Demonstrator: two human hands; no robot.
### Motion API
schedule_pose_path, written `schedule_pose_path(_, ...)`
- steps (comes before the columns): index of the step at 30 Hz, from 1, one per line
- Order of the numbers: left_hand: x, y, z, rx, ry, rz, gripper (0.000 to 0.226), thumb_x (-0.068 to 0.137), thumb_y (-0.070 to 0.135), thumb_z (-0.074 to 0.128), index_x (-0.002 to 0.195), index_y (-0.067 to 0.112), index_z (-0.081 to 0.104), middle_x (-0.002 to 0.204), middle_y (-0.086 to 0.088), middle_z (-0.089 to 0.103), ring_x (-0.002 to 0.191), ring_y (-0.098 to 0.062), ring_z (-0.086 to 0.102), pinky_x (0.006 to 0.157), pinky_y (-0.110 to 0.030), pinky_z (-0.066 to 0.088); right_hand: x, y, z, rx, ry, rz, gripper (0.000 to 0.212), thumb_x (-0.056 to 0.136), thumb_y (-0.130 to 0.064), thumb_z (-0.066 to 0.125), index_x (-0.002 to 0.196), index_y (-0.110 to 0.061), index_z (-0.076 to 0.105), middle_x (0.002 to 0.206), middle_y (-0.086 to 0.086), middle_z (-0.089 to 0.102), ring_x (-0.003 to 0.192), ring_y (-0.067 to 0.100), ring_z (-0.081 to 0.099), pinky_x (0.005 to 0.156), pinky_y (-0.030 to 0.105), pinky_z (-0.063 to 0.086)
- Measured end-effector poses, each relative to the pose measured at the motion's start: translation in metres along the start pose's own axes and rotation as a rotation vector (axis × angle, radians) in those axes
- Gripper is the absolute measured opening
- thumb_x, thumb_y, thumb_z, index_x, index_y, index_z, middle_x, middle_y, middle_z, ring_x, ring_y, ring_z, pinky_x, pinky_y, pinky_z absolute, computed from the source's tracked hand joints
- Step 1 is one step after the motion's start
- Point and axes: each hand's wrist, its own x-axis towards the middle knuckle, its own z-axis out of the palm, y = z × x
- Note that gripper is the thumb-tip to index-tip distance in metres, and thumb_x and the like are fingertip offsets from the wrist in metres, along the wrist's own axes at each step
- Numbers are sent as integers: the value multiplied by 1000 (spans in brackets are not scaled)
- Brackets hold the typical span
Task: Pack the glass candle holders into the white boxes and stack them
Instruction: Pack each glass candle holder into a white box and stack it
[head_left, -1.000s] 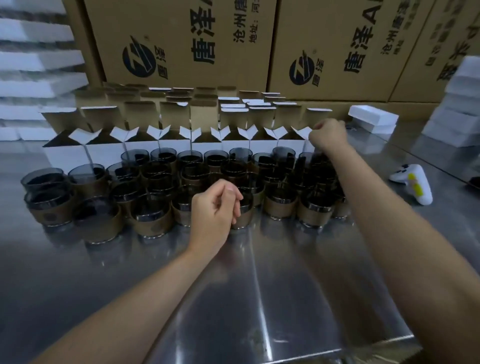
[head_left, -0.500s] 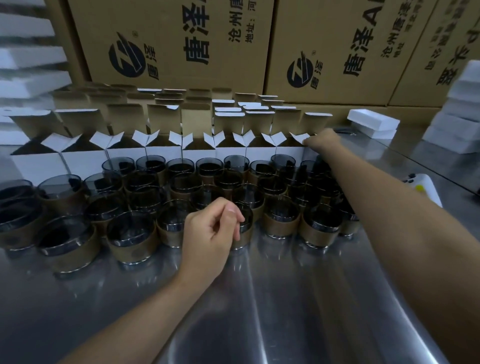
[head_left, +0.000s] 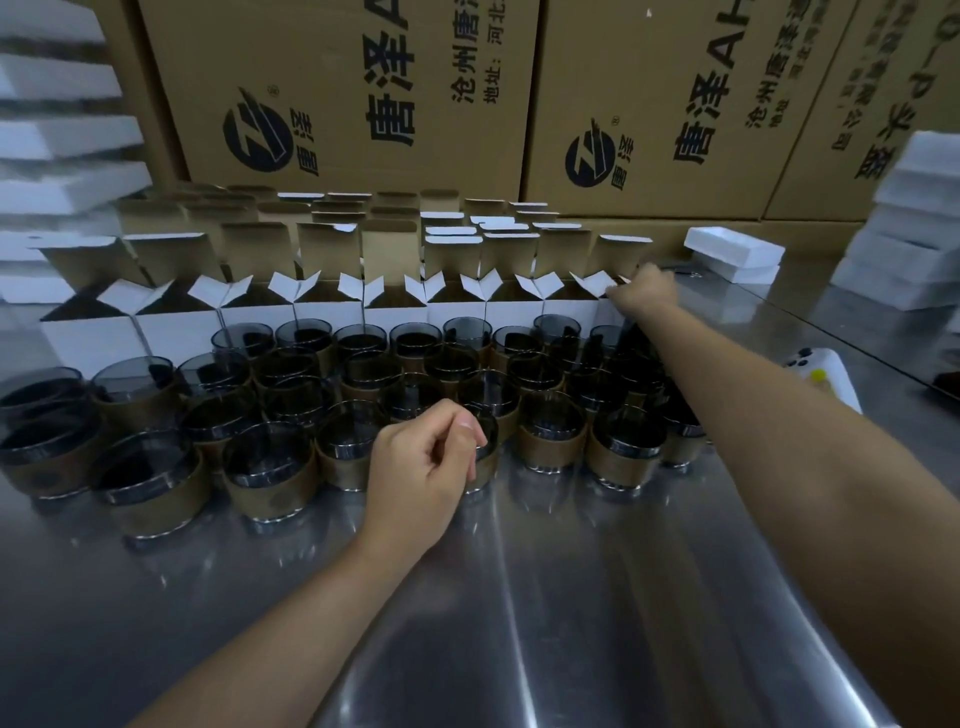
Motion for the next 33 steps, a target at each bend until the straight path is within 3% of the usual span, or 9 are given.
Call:
schedule_pose_path(2,0,0,1,0,-5,5,32,88,28,40,67,13,60,52,-1,54,43,-10,44,45,-16,32,-2,5,5,44,-28,25,52,92,-40,58,133,-7,51,141,16,44,128,36,43,110,47,36)
schedule_pose_path(5,2,-1,1,5,5,11,33,88,28,41,67,13,60,51,-1,54,44,-14,46,44,-21,34,1,6,11,145,-30,34,44,89,-45,58,115,-10,61,134,16,53,124,36,49,103,39,34)
schedule_pose_path(11,3,-2,1,18,22,25,27,90,28,41,68,26,57,51,2,54,44,-13,49,45,-27,38,5,-3,14,240,68,122,17,89,-31,58,95,-22,71,118,4,66,122,30,52,117,55,0)
schedule_pose_path(17,3,-4,0,5,19,40,29,90,26,41,68,19,59,52,0,55,44,-16,48,44,-27,37,-11,-16,-16,547,240,96,18,89,-29,59,100,-22,72,111,-1,68,109,22,59,114,47,26)
schedule_pose_path(20,3,-3,-2,3,20,55,29,92,28,40,71,23,59,57,1,57,44,-15,48,43,-24,37,-39,-31,-43,715,295,-35,15,89,-27,61,95,-20,72,101,-3,66,97,18,58,91,36,45)
schedule_pose_path(22,4,-1,-5,0,37,88,27,95,28,40,75,26,59,59,4,58,48,-10,52,46,-23,40,-72,-44,-60,758,295,-174,15,88,-27,61,91,-18,72,102,-4,66,93,13,57,76,30,43)
schedule_pose_path(27,12,5,-22,130,156,188,23,94,24,51,114,15,59,113,6,55,104,-2,54,85,-19,48,-186,-65,-73,811,88,-488,12,87,-28,65,88,-18,72,104,-12,62,95,3,55,78,22,42)
schedule_pose_path(30,13,8,-36,247,222,133,72,87,48,61,145,16,33,147,1,28,140,-7,26,114,-20,28,-245,-69,-58,800,-73,-613,6,88,-28,67,86,-25,71,114,-15,55,108,1,51,92,25,42)
schedule_pose_path(33,11,14,-47,248,201,54,103,75,61,69,152,29,9,152,17,14,143,0,14,116,-22,22,-282,-66,-32,873,-211,-658,7,89,-25,67,85,-29,71,120,-17,53,119,-4,47,102,28,40)
